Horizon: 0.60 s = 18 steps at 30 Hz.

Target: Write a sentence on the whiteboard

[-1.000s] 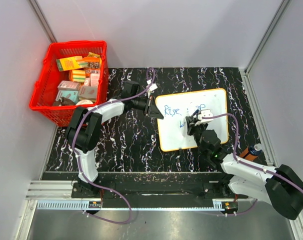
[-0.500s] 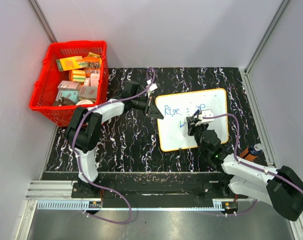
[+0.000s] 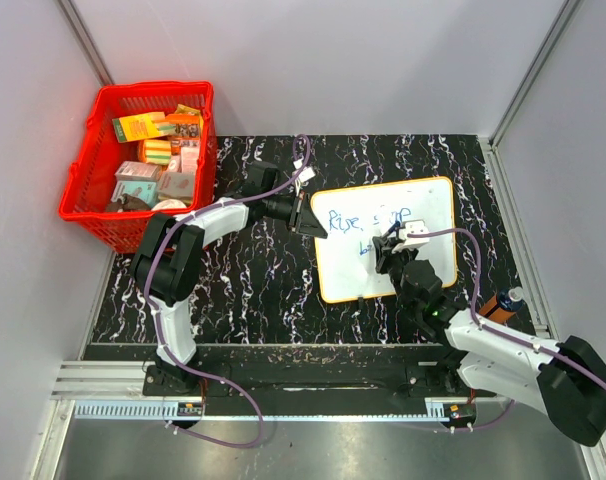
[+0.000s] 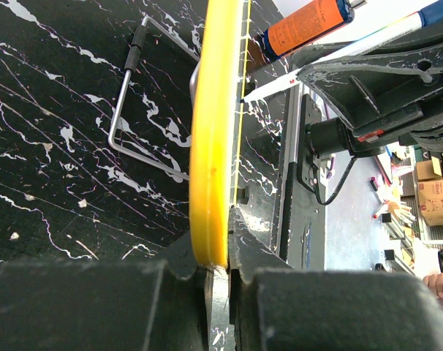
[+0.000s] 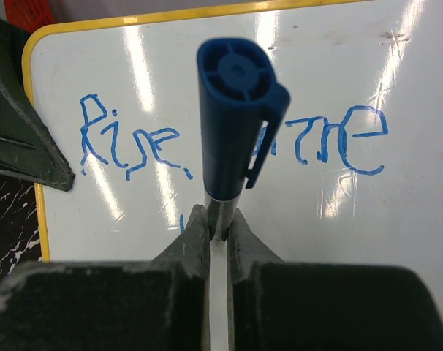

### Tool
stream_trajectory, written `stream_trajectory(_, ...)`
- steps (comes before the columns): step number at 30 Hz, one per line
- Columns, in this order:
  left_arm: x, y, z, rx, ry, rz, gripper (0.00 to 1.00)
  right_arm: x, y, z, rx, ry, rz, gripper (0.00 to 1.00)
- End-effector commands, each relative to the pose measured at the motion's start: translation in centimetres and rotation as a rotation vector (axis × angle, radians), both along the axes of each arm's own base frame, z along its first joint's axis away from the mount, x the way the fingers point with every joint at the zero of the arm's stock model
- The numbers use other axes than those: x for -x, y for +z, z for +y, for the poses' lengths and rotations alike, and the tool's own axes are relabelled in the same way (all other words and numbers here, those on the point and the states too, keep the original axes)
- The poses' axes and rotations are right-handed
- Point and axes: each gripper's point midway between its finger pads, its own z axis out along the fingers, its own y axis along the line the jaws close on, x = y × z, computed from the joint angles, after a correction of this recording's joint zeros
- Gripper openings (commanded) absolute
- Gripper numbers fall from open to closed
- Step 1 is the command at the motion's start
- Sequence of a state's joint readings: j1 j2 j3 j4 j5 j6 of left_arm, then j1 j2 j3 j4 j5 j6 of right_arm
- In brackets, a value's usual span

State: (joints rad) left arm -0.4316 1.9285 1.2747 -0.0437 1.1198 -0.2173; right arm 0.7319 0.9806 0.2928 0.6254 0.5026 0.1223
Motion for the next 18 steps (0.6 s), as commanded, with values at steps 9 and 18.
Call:
stream_trajectory(9,0.63,-5.53,-0.17,-0.135,-0.021,-0.113,0.0,0.49,-0.15,0.31,-0.024,0.031,0.019,0.0)
stream_trajectory(18,0.63,-5.53,-0.17,-0.135,-0.021,-0.113,0.0,0.23,0.26,-0.31,-0.017,-0.005,0.002,0.0)
